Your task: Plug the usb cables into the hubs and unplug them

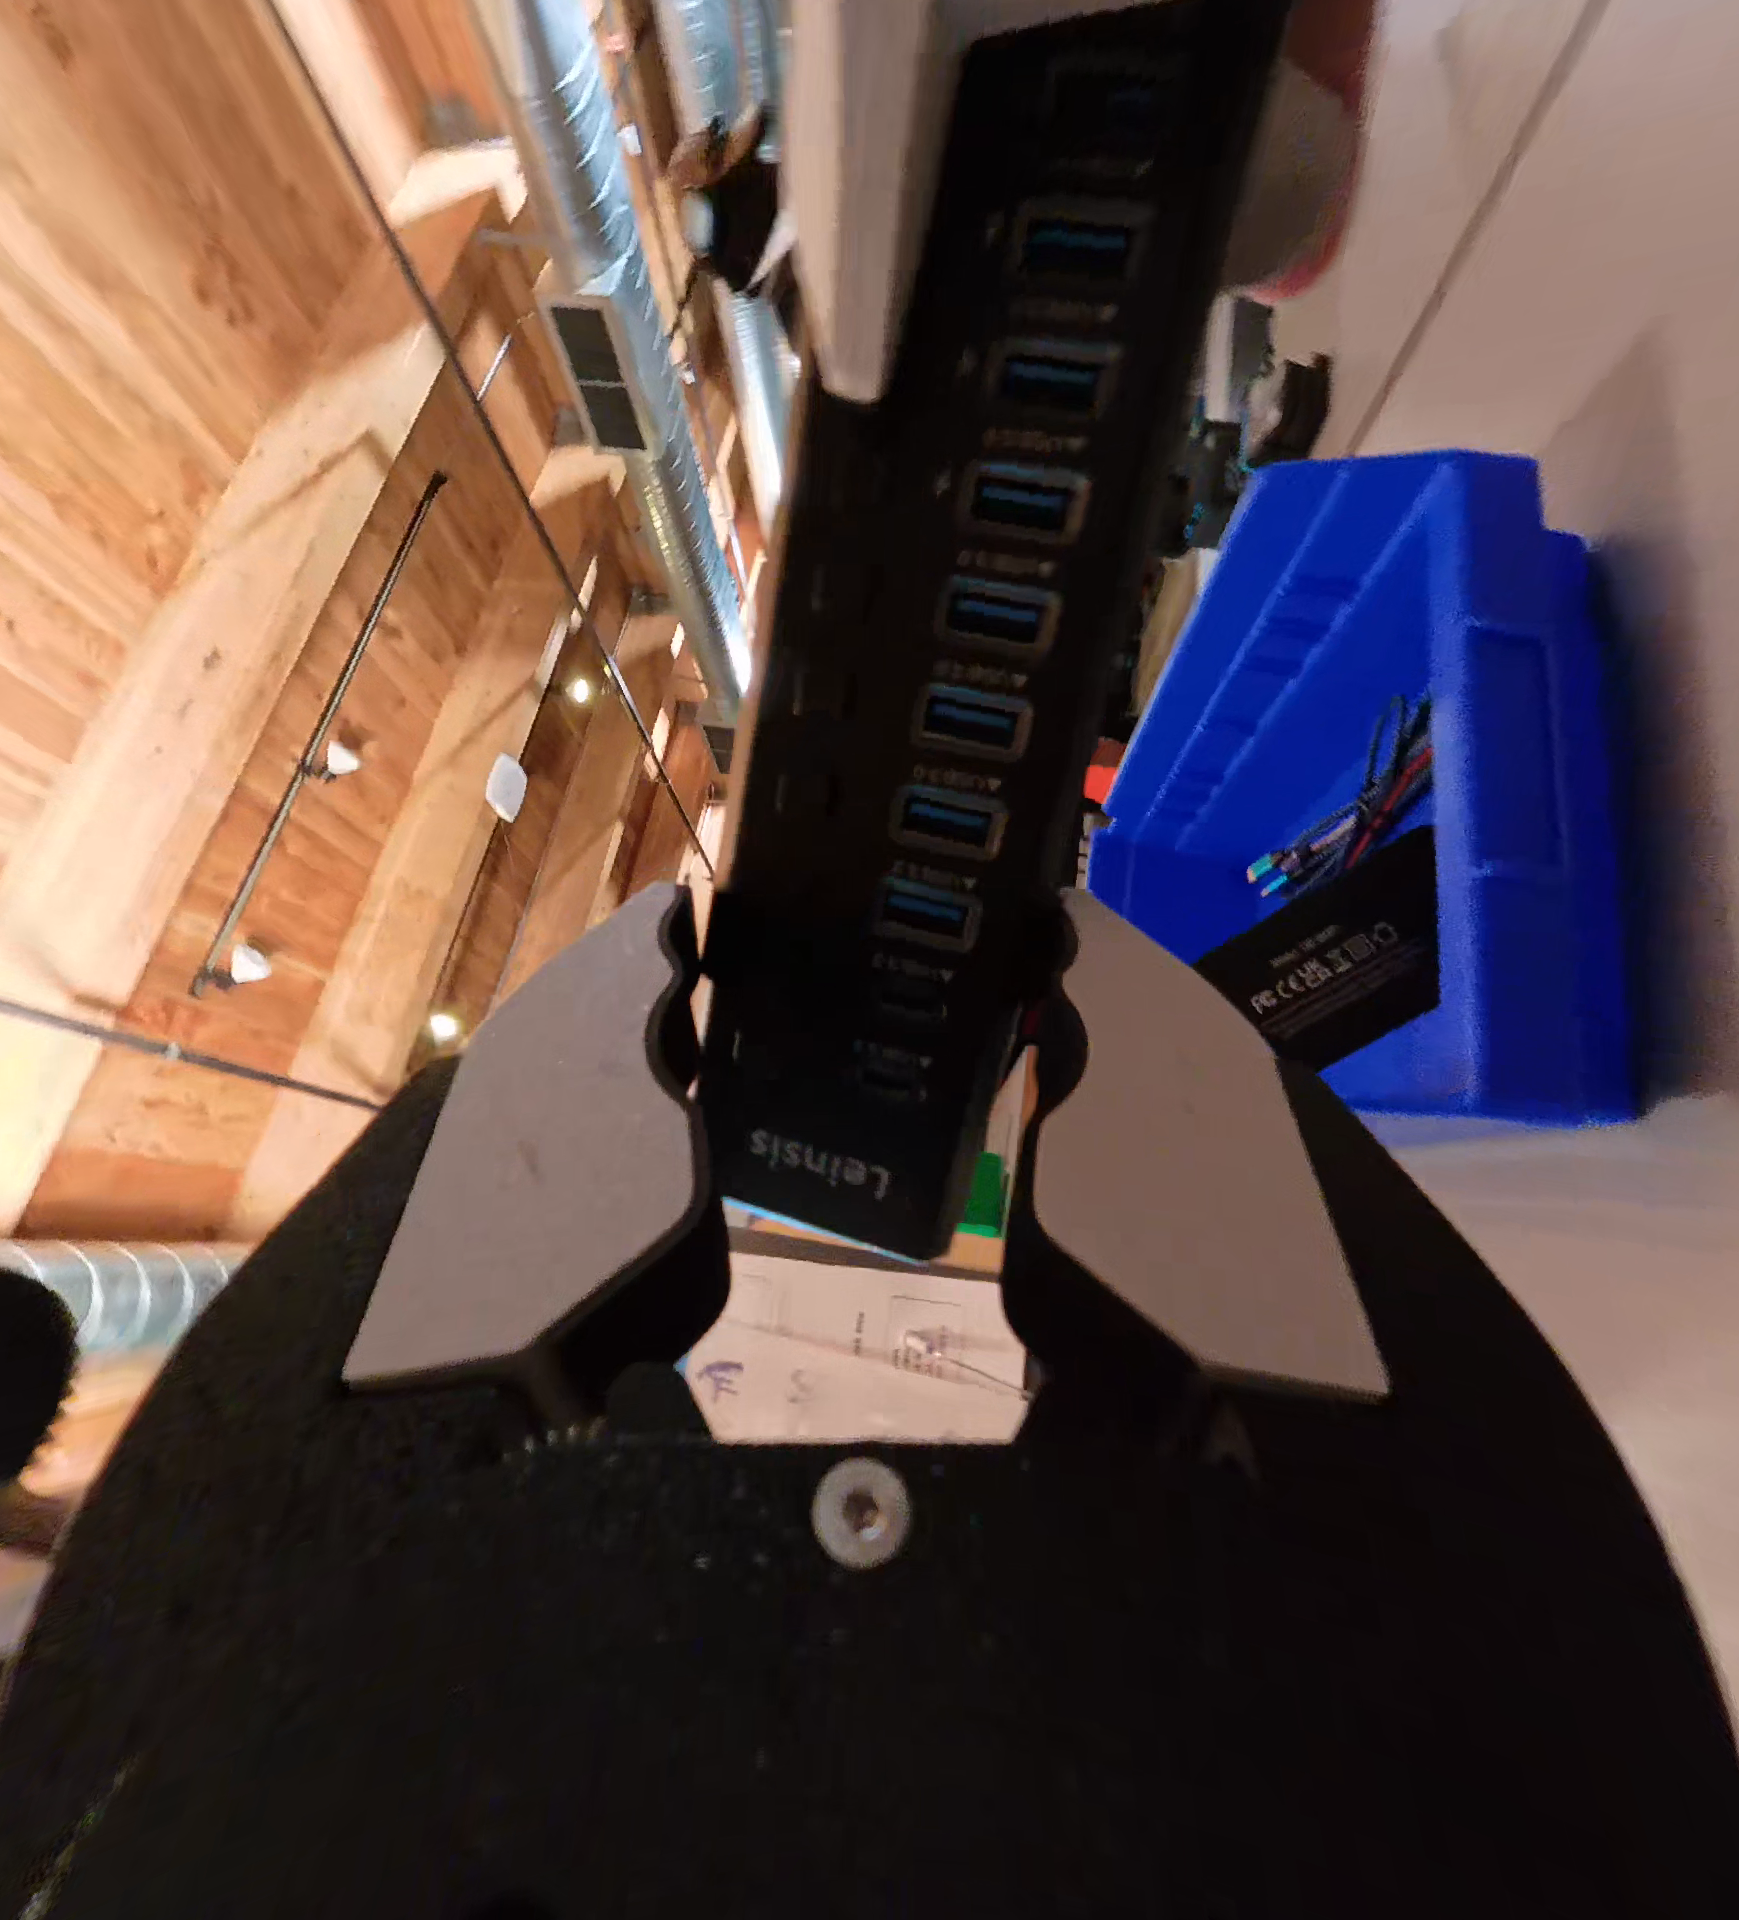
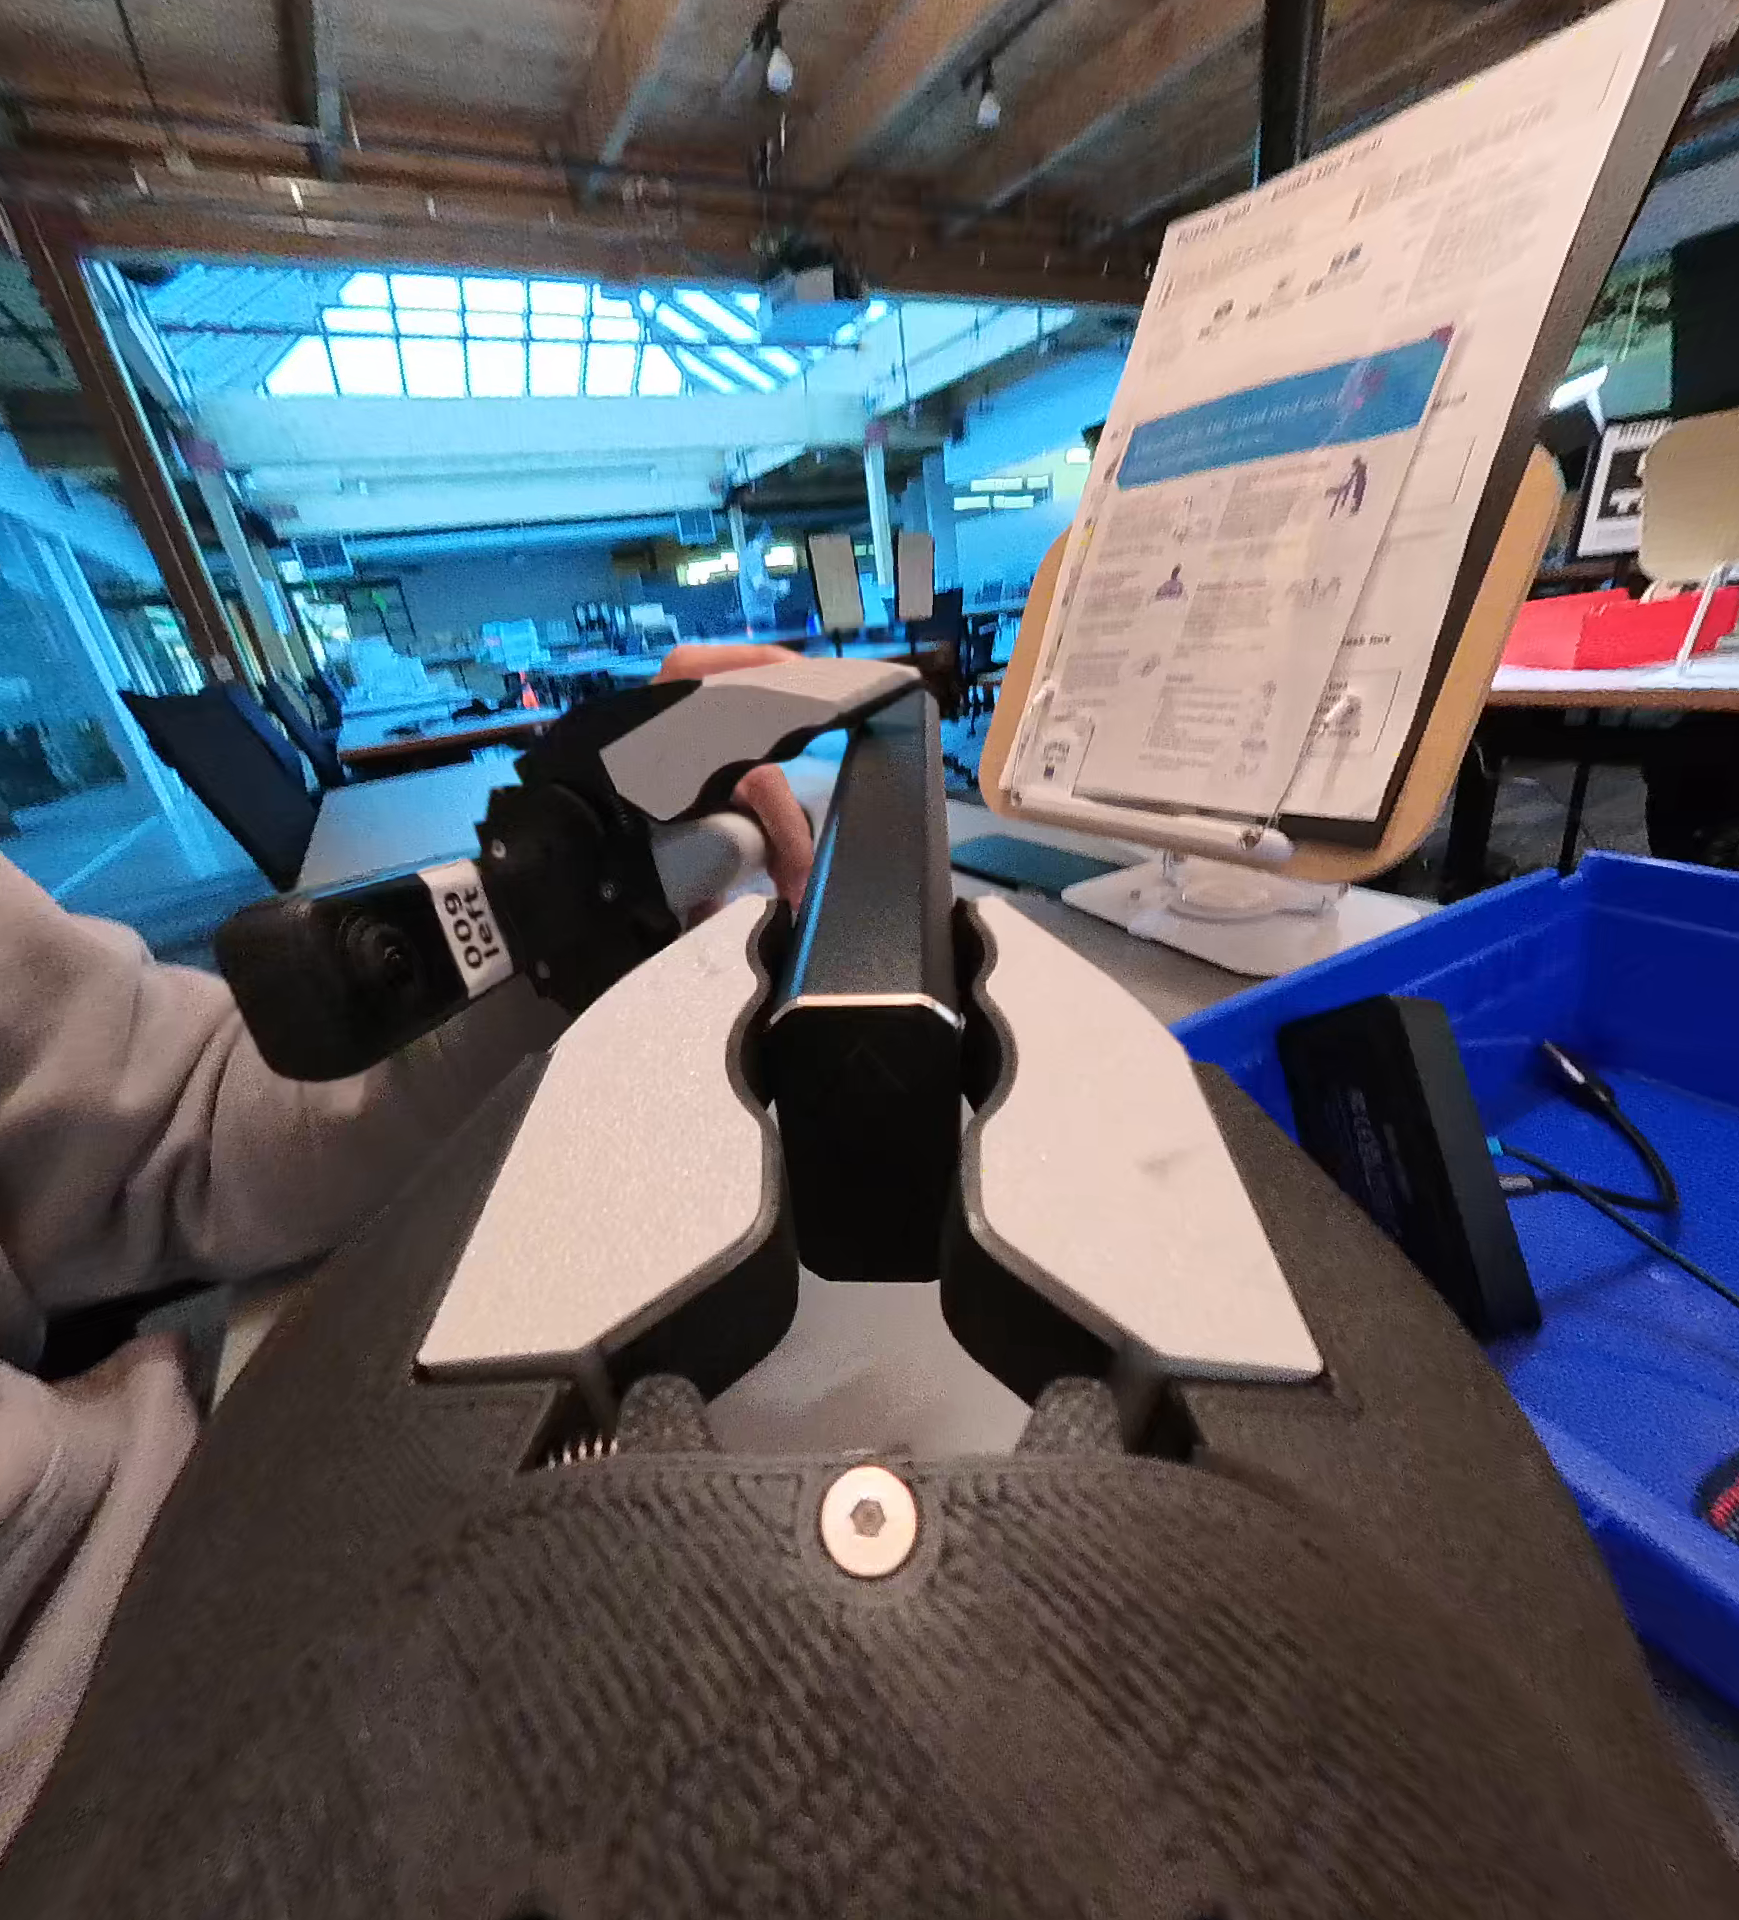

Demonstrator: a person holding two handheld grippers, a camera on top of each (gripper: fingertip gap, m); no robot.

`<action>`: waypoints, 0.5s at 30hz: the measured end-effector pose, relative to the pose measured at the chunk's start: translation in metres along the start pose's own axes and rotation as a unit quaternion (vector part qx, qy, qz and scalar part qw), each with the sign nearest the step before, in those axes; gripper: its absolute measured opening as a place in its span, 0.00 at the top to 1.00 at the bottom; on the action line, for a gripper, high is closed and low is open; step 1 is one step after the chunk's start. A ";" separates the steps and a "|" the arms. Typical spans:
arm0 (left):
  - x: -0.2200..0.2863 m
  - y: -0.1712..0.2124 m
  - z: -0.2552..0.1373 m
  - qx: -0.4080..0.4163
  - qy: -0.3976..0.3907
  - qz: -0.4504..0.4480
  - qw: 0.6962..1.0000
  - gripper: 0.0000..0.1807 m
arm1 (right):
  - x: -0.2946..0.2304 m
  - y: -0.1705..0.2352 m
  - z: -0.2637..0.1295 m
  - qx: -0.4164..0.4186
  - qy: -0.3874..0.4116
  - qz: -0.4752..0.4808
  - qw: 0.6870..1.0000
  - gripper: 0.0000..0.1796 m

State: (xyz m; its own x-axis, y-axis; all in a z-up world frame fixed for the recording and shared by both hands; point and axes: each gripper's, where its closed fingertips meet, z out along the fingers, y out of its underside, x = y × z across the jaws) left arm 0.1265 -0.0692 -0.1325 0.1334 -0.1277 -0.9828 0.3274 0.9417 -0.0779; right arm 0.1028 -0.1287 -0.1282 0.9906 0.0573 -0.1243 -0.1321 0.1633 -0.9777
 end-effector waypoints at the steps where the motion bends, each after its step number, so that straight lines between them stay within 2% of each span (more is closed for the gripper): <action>1: -0.007 0.003 -0.001 0.000 -0.017 -0.030 0.999 0.64 | -0.001 -0.004 0.001 0.018 -0.001 0.002 1.000 0.82; 3: -0.023 0.009 -0.002 -0.005 -0.056 -0.114 0.992 0.59 | 0.000 -0.016 -0.002 0.052 0.007 0.007 0.999 0.82; 5: -0.032 0.018 -0.001 -0.011 -0.070 -0.247 0.967 0.56 | 0.006 -0.030 -0.010 0.083 0.037 0.000 0.996 0.82; 6: -0.034 0.021 0.001 -0.005 -0.066 -0.340 0.938 0.54 | 0.007 -0.035 -0.015 0.092 0.049 -0.006 0.995 0.82; 7: -0.032 0.022 0.003 0.010 -0.049 -0.446 0.893 0.53 | 0.009 -0.041 -0.020 0.104 0.060 -0.012 0.993 0.82; 8: -0.028 0.019 0.006 0.029 -0.017 -0.559 0.828 0.51 | 0.010 -0.048 -0.025 0.122 0.075 -0.019 0.989 0.82; 9: -0.024 0.011 0.009 0.061 0.028 -0.668 0.741 0.49 | 0.011 -0.054 -0.029 0.136 0.088 -0.031 0.986 0.82; 11: -0.018 -0.013 0.012 0.131 0.131 -0.825 0.534 0.48 | 0.010 -0.057 -0.032 0.138 0.107 -0.070 0.982 0.82; 12: -0.017 -0.024 0.012 0.156 0.178 -0.868 0.436 0.46 | 0.009 -0.056 -0.030 0.129 0.116 -0.091 0.981 0.82; 13: -0.018 -0.033 0.011 0.182 0.215 -0.891 0.357 0.45 | 0.006 -0.052 -0.025 0.117 0.121 -0.114 0.979 0.82; 14: -0.019 -0.038 0.011 0.191 0.234 -0.907 0.293 0.40 | 0.003 -0.048 -0.019 0.101 0.126 -0.145 0.976 0.82; 15: -0.017 -0.037 0.012 0.188 0.239 -0.919 0.250 0.40 | -0.001 -0.043 -0.014 0.090 0.128 -0.175 0.972 0.82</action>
State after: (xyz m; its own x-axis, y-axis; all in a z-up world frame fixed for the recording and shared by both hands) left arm 0.1231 -0.1056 -0.1112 -0.6635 -0.1008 0.7413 -0.4989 -0.6787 -0.5389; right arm 0.1079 -0.1494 -0.0882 0.9497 -0.2752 0.1493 0.2323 0.2994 -0.9254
